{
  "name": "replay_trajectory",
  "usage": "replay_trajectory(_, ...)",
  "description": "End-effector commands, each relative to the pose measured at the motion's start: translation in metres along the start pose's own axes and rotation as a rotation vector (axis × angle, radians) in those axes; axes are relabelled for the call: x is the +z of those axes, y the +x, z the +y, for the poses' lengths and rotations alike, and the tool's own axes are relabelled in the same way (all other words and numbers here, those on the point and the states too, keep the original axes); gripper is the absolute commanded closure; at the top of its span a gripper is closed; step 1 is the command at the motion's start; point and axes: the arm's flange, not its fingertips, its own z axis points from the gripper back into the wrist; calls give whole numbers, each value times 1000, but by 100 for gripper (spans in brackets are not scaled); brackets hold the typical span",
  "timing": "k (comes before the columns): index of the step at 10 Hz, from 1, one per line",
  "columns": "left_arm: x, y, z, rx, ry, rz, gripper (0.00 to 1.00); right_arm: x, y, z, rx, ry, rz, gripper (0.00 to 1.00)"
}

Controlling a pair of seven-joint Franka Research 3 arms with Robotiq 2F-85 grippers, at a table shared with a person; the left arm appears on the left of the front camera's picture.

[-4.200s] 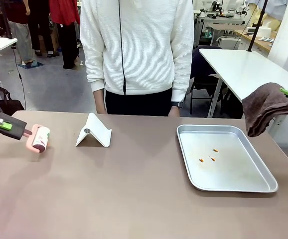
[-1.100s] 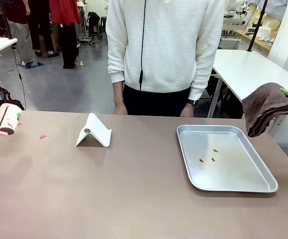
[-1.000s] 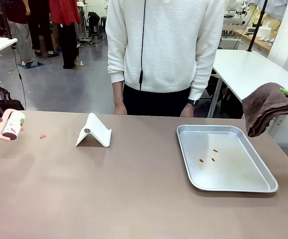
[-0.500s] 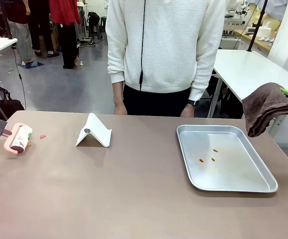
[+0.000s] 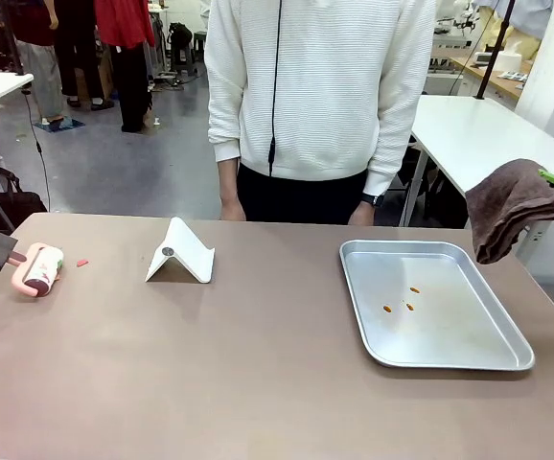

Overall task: Clean the surface of the table.
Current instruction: If a person points to the right, clean the right side of the table with your right hand, and if they point to the left, clean the left side with your left hand.

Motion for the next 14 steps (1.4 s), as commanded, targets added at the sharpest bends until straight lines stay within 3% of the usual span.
replay_trajectory(1, -11, 6, 7, 61, 71, -51, 79, 1, -2, 2, 12, 14, 11, 100)
replay_trajectory(6, -11, -8, -7, 46, 53, -21, 79, 1, -2, 2, 12, 14, 11, 100)
replay_trajectory(11, -28, -34, -54, -5, 1, 35, 79, 1, -2, 2, 12, 14, 11, 100)
replay_trajectory(14, -59, -26, -77, 16, 4, 91, 79, 1, -2, 2, 12, 14, 11, 100)
